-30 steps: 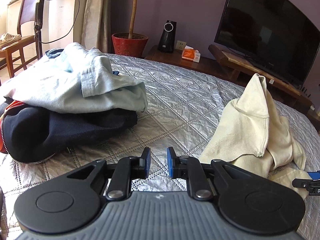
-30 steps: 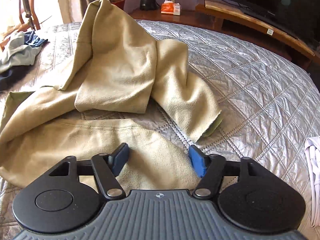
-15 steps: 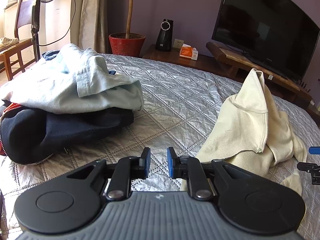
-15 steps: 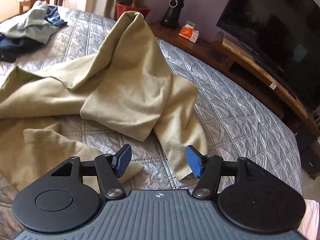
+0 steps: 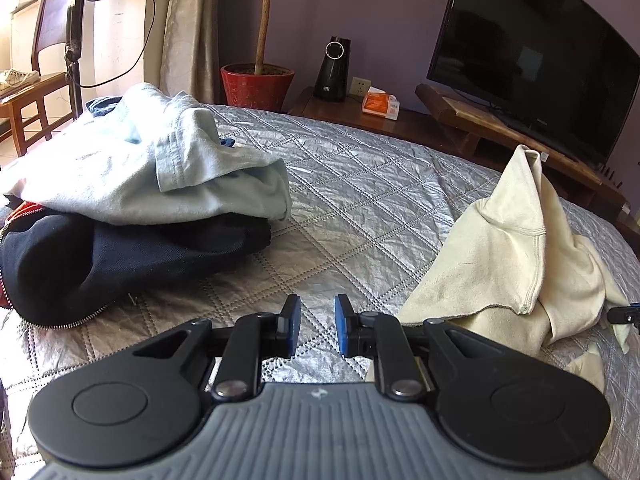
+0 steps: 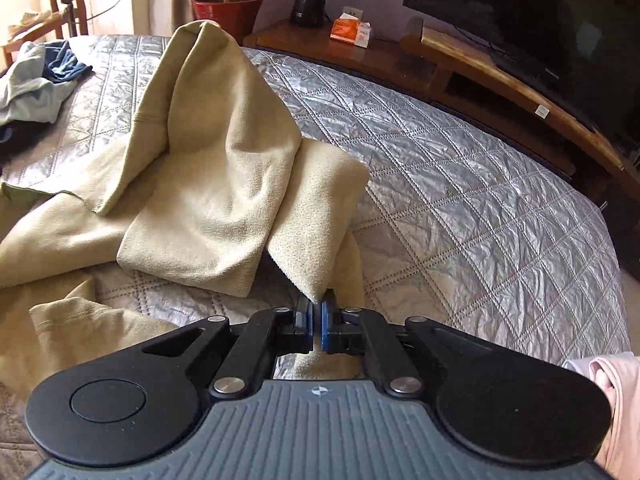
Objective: Fold clothes
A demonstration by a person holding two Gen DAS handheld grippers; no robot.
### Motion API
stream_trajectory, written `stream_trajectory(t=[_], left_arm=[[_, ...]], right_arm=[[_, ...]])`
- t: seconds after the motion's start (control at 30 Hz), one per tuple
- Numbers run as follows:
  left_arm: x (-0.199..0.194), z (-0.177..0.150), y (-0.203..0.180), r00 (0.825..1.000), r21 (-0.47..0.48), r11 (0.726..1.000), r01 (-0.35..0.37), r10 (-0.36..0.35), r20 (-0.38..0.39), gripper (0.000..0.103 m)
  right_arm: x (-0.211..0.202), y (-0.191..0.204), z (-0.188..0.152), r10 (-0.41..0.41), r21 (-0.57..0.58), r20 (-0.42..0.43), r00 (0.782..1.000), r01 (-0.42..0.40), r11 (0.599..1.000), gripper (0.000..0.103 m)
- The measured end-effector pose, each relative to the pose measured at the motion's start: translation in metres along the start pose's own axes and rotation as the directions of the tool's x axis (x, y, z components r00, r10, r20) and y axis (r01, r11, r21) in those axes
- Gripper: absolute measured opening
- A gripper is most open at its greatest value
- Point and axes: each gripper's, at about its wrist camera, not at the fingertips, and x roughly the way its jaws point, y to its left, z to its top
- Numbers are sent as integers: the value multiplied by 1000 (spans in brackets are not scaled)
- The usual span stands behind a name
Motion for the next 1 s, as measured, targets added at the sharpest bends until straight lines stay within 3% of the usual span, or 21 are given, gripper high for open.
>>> stream_trajectory(t=[0.17,0.23,0.33,0.37,0.4,0.43,0.47,0.5,0.53,0.7,0.87,0.93,0.97,1.0], left_arm=[[-2,1,3,1000,-7,1000,1,-1,6,15],[-3,2,4,1000,-14,1000,1,-1,10,15],[-4,3,3,1000,-14,1000,-4,4,15,15],[-4,3,2,1000,-13,1000,-6,6,15,15],[-4,3,1,1000,-13,1000,-8,8,14,15],[-4,3,1,1000,-11,1000,-11,11,14,15],[-3,2,0,1000,-8,1000,-15,15,13,15],[-3,2,-1,1000,-3,1000,-18,18,12,15],[-2,1,-1,1000,1,1000,-20,20,9,15],[0,1,1,1000,2,1000,-21,21,4,15],[1,5,4,1000,-21,1000,-4,4,7,15],[1,4,2,1000,-12,1000,-1,1,5,15],[1,3,1,1000,-5,1000,0,0,6,15],[0,3,0,1000,1,1000,-1,1,8,15]], right_arm=[[-60,11,-45,154,45,-185,970,-148,988,5],[-88,17,-56,143,13,-202,969,-143,990,6],[-131,41,-50,198,-90,-60,978,-203,975,15],[-144,51,-44,236,-134,8,972,-233,963,21],[-149,62,-38,232,-184,41,972,-221,958,35],[-150,79,-29,181,-271,88,980,-151,951,42],[-146,92,-21,140,-346,147,979,-82,934,55],[-138,99,-13,140,-397,190,972,-55,916,64],[-128,104,-11,135,-452,195,971,-33,891,65],[-79,125,-10,93,-708,191,977,71,703,57],[-29,145,-9,52,-887,200,978,158,435,55],[-26,135,5,56,-862,197,979,146,485,30],[-26,129,13,59,-844,196,979,137,519,0],[-25,124,21,63,-824,194,979,128,552,0]])
